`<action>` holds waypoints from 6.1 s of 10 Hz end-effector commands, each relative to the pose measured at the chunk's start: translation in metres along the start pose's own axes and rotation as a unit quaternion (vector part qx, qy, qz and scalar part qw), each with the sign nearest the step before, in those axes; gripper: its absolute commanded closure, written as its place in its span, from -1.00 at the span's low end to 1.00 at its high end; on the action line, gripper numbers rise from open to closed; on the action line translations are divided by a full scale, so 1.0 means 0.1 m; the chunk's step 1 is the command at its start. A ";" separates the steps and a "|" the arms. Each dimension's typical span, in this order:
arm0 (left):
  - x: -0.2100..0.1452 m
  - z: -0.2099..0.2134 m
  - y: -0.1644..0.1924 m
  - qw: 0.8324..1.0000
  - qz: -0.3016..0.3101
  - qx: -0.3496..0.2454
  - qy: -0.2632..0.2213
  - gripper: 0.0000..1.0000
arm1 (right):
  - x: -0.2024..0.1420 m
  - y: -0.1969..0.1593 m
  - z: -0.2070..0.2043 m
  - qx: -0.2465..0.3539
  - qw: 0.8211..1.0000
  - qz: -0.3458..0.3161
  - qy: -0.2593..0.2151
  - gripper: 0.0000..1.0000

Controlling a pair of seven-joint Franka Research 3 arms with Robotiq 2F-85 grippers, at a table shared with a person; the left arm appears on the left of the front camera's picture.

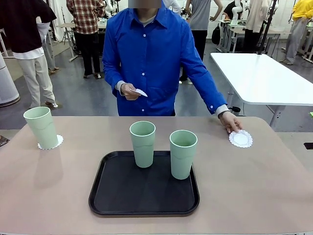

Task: Place coasters on the table and set cups on them.
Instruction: Take one Reusable plastic cup from the Flat Tray and place it on a coaster set by the human.

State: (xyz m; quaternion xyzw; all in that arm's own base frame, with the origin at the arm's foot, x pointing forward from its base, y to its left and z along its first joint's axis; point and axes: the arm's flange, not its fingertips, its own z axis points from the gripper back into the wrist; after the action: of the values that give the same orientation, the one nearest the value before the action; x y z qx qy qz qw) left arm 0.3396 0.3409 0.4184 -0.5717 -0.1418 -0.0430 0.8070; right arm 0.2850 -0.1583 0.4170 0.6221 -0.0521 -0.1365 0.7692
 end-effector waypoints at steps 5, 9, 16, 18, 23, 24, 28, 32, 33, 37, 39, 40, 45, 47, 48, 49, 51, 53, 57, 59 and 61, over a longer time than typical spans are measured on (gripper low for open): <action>-0.03 0.02 -0.01 1.000 -0.002 -0.005 0.002 -1.00 | 0.02 0.01 -0.01 0.008 1.000 0.002 -0.005 -1.00; -0.03 0.02 -0.01 1.000 -0.002 -0.005 0.002 -1.00 | 0.02 0.01 -0.01 0.008 1.000 0.002 -0.005 -1.00; -0.03 0.02 -0.01 1.000 -0.002 -0.005 0.002 -1.00 | 0.24 0.51 -0.06 -0.057 0.994 0.082 0.043 -1.00; -0.03 0.02 -0.01 1.000 -0.002 -0.005 0.002 -1.00 | 0.51 1.08 -0.24 -0.174 0.972 0.155 0.020 -1.00; -0.03 0.02 -0.01 1.000 -0.002 -0.005 0.002 -1.00 | 0.53 1.84 -1.33 -0.386 0.817 0.422 0.070 -1.00; -0.03 0.02 -0.01 1.000 -0.002 -0.005 0.002 -1.00 | 0.34 1.85 -1.57 -0.412 0.786 0.444 0.123 -1.00; -0.03 0.02 -0.01 1.000 -0.002 -0.005 0.002 -1.00 | -0.10 1.54 -2.14 -0.447 0.712 0.441 0.314 -1.00; -0.03 0.02 -0.01 1.000 -0.002 -0.005 0.002 -1.00 | -0.22 1.30 -2.27 -0.441 0.709 0.420 0.357 -1.00; -0.03 0.02 -0.01 1.000 -0.002 -0.005 0.002 -1.00 | -0.22 1.30 -2.27 -0.441 0.709 0.420 0.357 -1.00; -0.03 0.02 -0.01 1.000 -0.002 -0.005 0.002 -1.00 | 0.05 1.10 -2.00 -0.271 0.670 0.592 0.357 -1.00; -0.03 0.02 -0.01 1.000 -0.002 -0.005 0.002 -1.00 | 0.36 0.88 -1.88 -0.144 0.639 0.673 0.342 -1.00; -0.03 0.02 -0.01 1.000 -0.002 -0.005 0.002 -1.00 | 0.48 0.75 -1.86 -0.113 0.651 0.681 0.315 -1.00; -0.03 0.02 -0.01 1.000 -0.002 -0.005 0.002 -1.00 | 0.59 0.20 -2.00 0.015 0.687 0.680 0.256 -1.00; -0.03 0.02 -0.01 1.000 -0.002 -0.005 0.002 -1.00 | 0.51 0.10 -2.08 -0.050 0.713 0.663 0.222 -1.00; -0.03 0.02 -0.01 1.000 -0.002 -0.005 0.002 -1.00 | 0.54 0.11 -2.00 0.024 0.695 0.672 0.256 -1.00; -0.03 0.02 -0.01 1.000 -0.002 -0.005 0.002 -1.00 | 0.54 0.11 -2.00 0.024 0.695 0.672 0.256 -1.00; -0.03 0.02 -0.01 1.000 -0.002 -0.005 0.002 -1.00 | 0.54 0.11 -2.00 0.024 0.695 0.672 0.256 -1.00; -0.03 0.02 -0.01 1.000 -0.002 -0.005 0.002 -1.00 | 0.50 0.01 -2.08 0.040 0.691 0.680 0.240 -1.00; -0.03 0.02 -0.01 1.000 -0.002 -0.005 0.002 -1.00 | 0.53 -0.28 -2.23 0.062 0.682 0.703 0.193 -1.00; -0.03 0.02 -0.01 1.000 -0.002 -0.005 0.002 -1.00 | 0.61 -0.46 -2.32 0.076 0.683 0.706 0.172 -1.00; -0.03 0.02 -0.01 1.000 -0.002 -0.005 0.002 -1.00 | 0.69 -0.63 -2.44 0.057 0.680 0.714 0.159 -1.00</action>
State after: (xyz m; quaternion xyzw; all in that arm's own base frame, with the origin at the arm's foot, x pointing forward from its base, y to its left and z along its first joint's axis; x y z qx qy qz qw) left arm 0.3398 0.3411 0.4176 -0.5731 -0.1412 -0.0431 0.8061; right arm 0.3957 0.0342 0.3075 0.4627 -0.3484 0.5585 0.5938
